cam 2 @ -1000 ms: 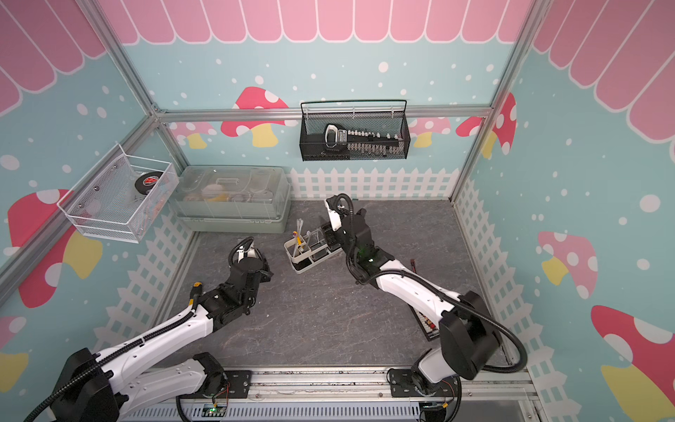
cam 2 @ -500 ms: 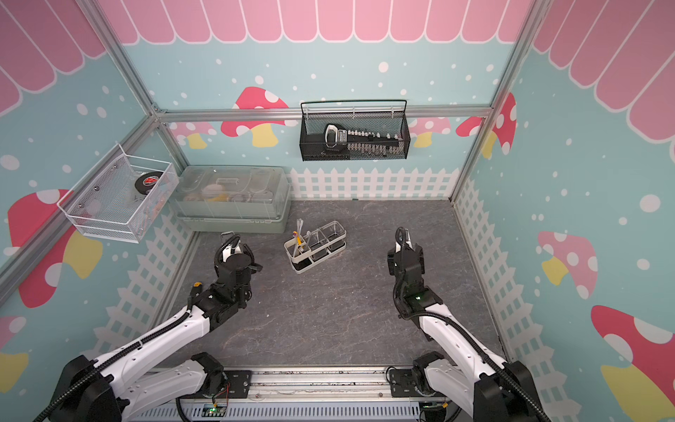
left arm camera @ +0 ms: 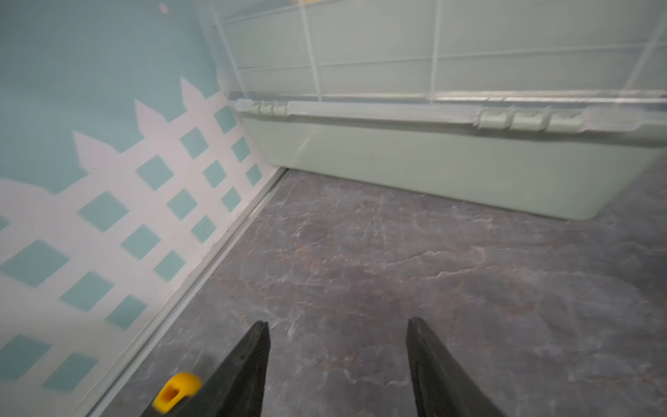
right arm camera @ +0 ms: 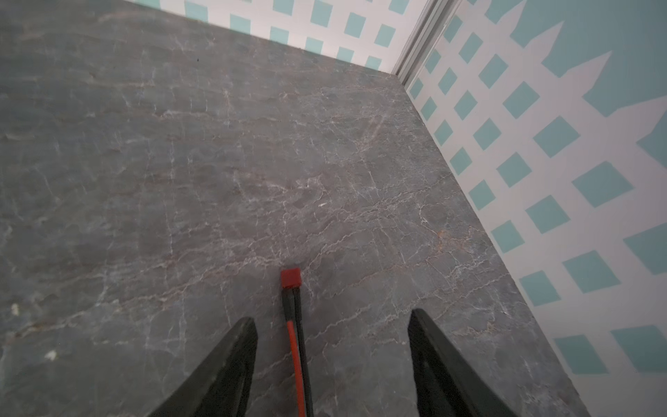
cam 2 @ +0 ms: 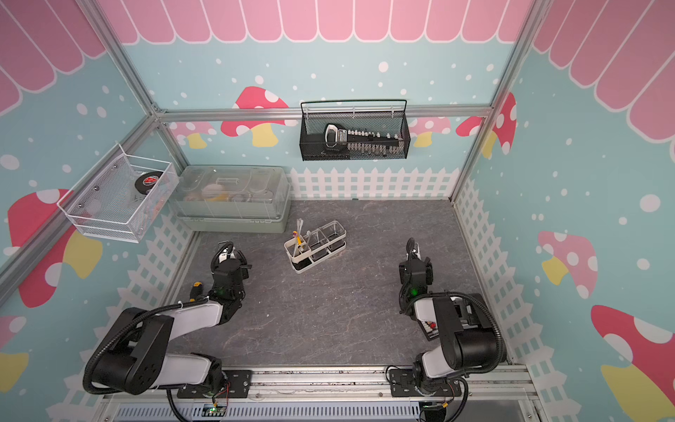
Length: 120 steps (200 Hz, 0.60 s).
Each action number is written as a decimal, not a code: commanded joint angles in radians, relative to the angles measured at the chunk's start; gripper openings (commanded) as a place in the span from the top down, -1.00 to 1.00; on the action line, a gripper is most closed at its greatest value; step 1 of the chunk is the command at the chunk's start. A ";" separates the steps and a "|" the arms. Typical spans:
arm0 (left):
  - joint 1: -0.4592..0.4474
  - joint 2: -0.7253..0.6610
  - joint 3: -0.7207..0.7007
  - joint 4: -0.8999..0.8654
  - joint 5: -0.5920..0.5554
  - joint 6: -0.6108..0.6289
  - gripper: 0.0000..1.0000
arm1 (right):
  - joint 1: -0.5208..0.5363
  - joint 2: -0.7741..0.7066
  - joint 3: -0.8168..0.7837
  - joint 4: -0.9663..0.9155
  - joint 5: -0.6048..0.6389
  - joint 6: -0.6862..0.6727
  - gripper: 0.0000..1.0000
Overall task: Place the toothbrush into the toothbrush holder
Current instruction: Reset both arms
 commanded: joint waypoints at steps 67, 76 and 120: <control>0.090 0.101 0.000 0.201 0.184 -0.022 -0.98 | -0.031 0.027 -0.005 0.144 -0.182 -0.003 -0.97; 0.089 0.108 -0.003 0.226 0.181 -0.021 -0.98 | -0.032 0.020 0.007 0.107 -0.173 0.006 -0.97; 0.079 0.111 -0.011 0.248 0.173 -0.009 -0.98 | -0.034 0.025 0.001 0.127 -0.156 0.010 -0.97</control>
